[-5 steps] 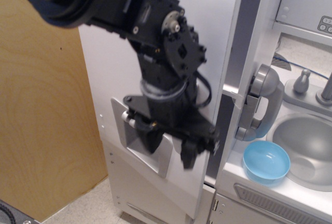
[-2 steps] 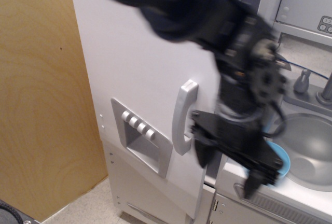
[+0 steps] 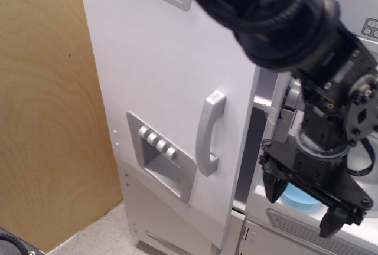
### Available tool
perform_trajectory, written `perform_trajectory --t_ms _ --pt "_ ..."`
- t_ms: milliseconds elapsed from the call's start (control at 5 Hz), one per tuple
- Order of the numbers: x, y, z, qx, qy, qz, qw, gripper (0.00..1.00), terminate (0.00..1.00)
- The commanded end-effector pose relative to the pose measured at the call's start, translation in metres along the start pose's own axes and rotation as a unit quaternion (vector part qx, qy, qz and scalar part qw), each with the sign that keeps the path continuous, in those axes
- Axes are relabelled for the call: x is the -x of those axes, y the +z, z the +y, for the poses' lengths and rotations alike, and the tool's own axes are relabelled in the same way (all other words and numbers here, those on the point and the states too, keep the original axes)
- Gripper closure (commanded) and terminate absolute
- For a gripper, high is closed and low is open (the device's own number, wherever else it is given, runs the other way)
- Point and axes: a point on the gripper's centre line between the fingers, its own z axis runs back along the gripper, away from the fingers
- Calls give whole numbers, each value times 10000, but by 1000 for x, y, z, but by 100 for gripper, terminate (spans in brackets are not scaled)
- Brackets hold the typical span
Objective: Open fridge
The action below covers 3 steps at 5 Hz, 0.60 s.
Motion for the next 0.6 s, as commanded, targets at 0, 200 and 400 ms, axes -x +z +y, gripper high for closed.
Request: perform_trajectory --t_ms 0,200,400 --pt "-48 16 27 -337 359 -817 9954 0 0" --pt "-48 19 46 -559 629 -950 9919 0 0" --pt "-35 19 78 -766 924 -834 9893 0 0"
